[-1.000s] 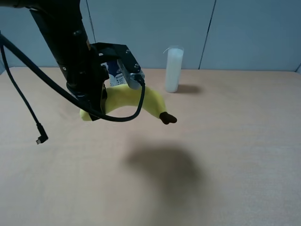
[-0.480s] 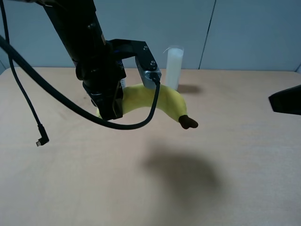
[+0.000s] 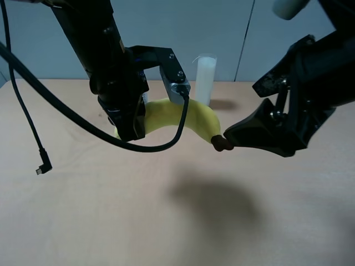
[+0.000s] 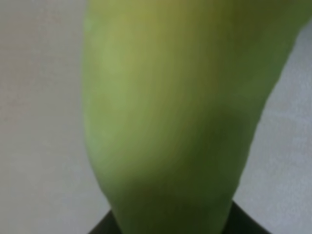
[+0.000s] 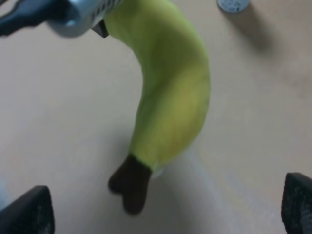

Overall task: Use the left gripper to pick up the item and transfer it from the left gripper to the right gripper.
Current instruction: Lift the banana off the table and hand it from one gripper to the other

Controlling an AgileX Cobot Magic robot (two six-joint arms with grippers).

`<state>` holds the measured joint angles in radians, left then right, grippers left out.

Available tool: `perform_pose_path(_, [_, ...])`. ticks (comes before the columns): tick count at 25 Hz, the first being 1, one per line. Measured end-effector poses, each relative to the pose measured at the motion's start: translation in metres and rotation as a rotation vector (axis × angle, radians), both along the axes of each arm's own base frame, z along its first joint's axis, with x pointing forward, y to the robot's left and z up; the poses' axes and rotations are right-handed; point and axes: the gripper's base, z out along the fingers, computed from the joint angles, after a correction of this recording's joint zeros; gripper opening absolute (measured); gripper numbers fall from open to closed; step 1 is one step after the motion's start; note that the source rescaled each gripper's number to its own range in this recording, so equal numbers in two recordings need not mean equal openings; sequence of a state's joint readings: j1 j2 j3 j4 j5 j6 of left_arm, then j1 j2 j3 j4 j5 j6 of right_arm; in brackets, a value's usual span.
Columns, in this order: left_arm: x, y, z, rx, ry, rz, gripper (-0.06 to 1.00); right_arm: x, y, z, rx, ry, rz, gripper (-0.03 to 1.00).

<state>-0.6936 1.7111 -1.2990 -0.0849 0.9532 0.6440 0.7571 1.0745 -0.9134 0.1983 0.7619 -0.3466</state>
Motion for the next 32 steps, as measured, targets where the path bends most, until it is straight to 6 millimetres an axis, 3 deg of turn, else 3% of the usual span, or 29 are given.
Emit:
perform_pose_path(12, [0.001,-0.001,0.0,-0.01,-0.013,0.002,0.0,0.037,0.043,-0.025,-0.015,0.074,0.047,1.0])
perform_pose_path(22, [0.002,-0.001,0.0,-0.013,-0.018,0.003,0.0,0.062,0.063,-0.061,-0.049,0.092,0.024,1.0])
perform_pose_path(26, [0.002,-0.001,0.0,-0.017,-0.022,0.003,0.0,0.063,0.064,-0.064,-0.057,0.099,0.024,0.99])
perform_pose_path(27, [0.002,-0.002,0.0,-0.018,-0.024,0.004,0.0,0.063,0.064,-0.064,-0.057,0.098,0.025,0.95])
perform_pose_path(29, [0.003,-0.002,0.001,-0.021,-0.027,0.004,0.0,0.063,0.064,-0.065,-0.06,0.102,0.028,0.75])
perform_pose_path(31, [0.003,-0.002,0.001,-0.024,-0.031,0.005,0.0,0.062,0.063,-0.065,-0.074,0.11,0.034,0.42])
perform_pose_path(32, [0.003,-0.002,0.001,-0.024,-0.032,0.004,0.0,0.062,0.063,-0.066,-0.083,0.111,0.038,0.19])
